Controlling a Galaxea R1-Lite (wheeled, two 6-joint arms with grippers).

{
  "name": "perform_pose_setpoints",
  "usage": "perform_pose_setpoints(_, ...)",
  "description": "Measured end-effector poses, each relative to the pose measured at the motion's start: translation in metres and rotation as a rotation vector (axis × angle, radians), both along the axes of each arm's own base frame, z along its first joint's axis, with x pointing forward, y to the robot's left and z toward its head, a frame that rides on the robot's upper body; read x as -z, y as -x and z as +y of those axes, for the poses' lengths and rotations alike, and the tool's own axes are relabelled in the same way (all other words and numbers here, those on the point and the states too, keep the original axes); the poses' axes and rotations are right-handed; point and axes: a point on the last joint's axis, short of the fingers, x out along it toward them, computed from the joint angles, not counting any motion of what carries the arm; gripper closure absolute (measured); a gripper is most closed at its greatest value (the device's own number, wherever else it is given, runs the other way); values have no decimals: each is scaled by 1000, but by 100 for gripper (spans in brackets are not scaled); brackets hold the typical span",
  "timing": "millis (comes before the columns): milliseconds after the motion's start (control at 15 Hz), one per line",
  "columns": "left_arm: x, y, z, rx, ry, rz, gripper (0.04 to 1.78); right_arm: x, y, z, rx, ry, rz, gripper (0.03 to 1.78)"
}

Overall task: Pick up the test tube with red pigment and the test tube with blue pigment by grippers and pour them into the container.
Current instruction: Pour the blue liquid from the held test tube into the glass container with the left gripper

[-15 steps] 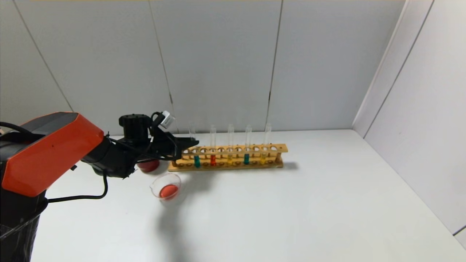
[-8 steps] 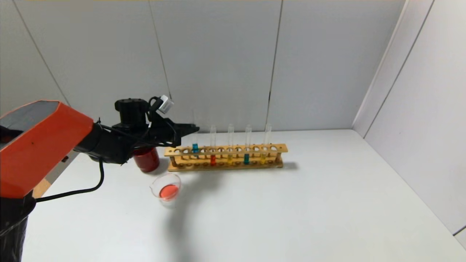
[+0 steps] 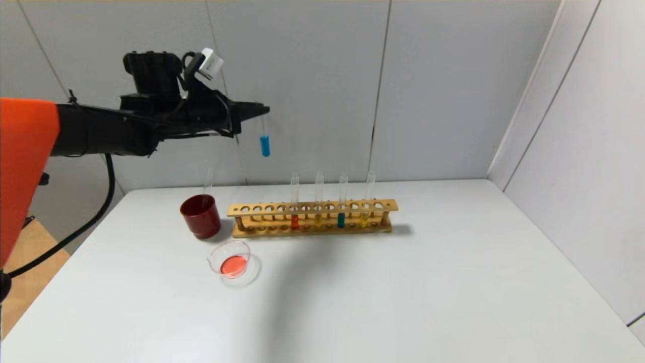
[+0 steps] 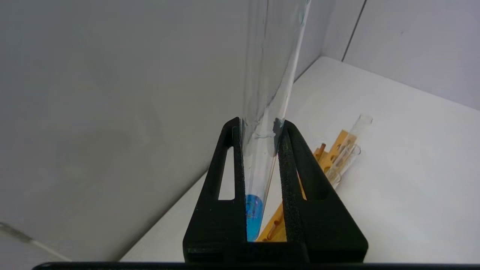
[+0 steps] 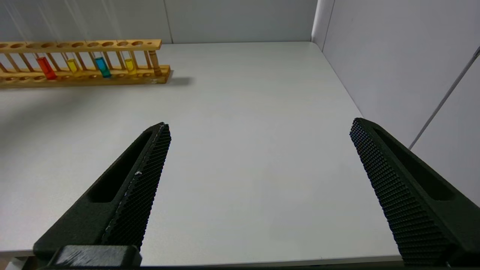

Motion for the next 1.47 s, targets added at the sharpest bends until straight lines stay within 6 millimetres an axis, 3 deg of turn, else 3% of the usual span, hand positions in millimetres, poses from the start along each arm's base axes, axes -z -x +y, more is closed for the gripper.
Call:
perform_pose_setpoints(200, -22, 20, 23, -51, -50, -3, 150, 0, 0, 0, 0, 0, 0, 6)
perform_pose_setpoints(400, -20, 57, 52, -103, -190, -11, 150, 0, 0, 0, 0, 0, 0, 6)
perform_pose_setpoints(667, 16, 114, 89, -167, -440, 4, 150, 0, 0, 0, 0, 0, 0, 6)
perform_pose_setpoints(933, 54, 160, 113, -235, -524, 63, 150, 0, 0, 0, 0, 0, 0, 6)
perform_pose_setpoints(1467, 106, 195, 113, -282, -786, 54, 150, 0, 0, 0, 0, 0, 0, 6)
